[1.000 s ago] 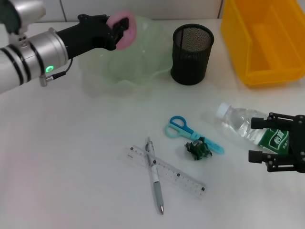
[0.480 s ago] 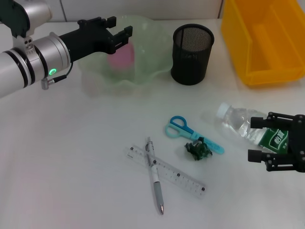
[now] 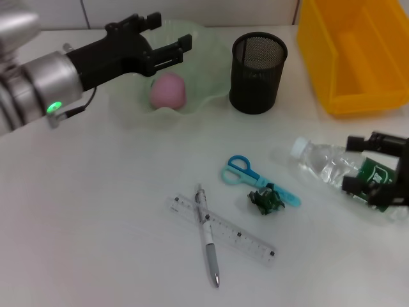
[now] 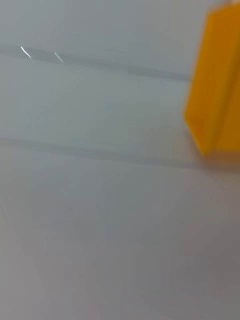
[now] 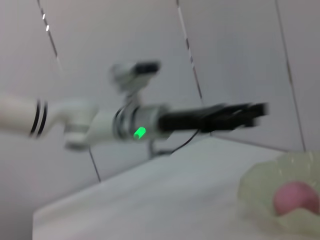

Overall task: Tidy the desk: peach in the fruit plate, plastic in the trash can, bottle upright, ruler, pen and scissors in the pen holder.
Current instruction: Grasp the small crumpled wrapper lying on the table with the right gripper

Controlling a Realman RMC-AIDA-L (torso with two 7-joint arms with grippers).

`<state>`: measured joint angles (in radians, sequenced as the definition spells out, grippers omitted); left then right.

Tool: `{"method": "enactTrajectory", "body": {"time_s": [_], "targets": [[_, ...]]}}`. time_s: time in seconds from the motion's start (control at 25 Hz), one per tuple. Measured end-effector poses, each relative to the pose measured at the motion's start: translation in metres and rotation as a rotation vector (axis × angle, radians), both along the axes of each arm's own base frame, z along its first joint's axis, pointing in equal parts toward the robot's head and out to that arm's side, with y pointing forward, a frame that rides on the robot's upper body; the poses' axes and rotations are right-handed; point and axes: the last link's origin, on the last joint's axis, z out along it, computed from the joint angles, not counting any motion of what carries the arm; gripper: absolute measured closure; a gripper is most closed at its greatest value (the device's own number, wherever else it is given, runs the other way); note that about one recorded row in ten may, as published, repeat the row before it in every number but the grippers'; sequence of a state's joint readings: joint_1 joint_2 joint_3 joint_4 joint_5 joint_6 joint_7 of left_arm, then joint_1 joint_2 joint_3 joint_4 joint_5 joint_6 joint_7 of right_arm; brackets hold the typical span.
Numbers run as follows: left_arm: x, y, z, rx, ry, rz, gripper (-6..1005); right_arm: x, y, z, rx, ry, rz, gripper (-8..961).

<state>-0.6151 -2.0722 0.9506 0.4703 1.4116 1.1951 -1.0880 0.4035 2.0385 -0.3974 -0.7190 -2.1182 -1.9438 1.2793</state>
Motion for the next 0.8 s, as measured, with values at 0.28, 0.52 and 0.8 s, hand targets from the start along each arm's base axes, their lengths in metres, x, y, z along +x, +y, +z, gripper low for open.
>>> {"method": "enactTrajectory", "body": {"time_s": [0.28,0.52,0.8], "targets": [[-0.037,-0.089,0.022,0.070,-0.102,-0.217,197,-0.037,0.017,0.056,-0.055,-0.067,-0.059,118],[-0.066,-0.146,0.018,0.013,-0.105,-0.215,200,-0.112,0.049,0.062,-0.197,-0.465,-0.124,119],[-0.076,-0.154,0.014,0.003,-0.112,-0.148,205,-0.167,0.062,0.005,-0.259,-0.889,0.001,119]]}}
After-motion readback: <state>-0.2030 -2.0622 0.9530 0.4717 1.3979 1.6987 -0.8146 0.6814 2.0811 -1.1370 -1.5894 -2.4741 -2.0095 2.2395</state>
